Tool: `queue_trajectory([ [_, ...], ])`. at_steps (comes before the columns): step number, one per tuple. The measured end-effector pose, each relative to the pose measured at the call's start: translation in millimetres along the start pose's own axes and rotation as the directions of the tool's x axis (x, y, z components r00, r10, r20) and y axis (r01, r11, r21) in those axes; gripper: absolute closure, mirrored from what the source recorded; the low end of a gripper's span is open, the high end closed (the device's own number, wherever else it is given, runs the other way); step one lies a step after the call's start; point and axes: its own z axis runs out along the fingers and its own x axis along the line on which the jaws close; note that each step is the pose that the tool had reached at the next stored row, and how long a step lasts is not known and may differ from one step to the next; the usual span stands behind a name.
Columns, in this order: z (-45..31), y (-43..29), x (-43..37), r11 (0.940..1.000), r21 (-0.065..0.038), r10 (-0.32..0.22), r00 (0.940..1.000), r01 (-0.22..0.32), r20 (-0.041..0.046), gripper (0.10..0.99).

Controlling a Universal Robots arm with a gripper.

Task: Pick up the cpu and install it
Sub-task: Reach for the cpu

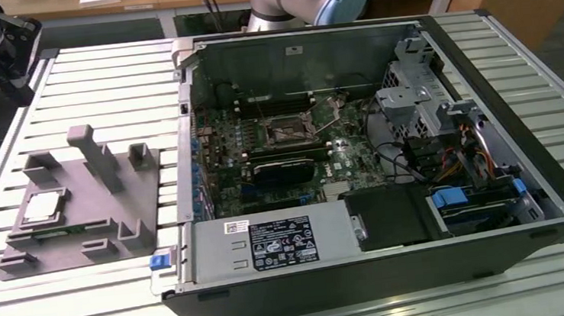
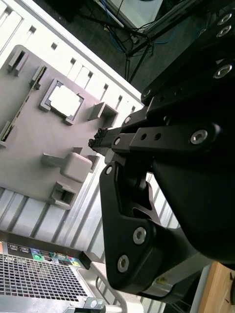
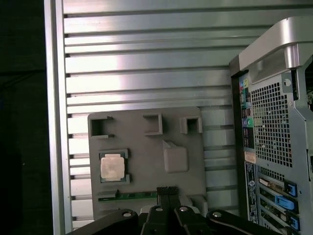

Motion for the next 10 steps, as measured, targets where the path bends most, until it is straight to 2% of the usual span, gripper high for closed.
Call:
queue_trajectory([
  [10, 0.0, -0.7, 8.5, 1.0000, 0.000, 0.000, 1.0000, 0.000, 0.0001, 0.980],
])
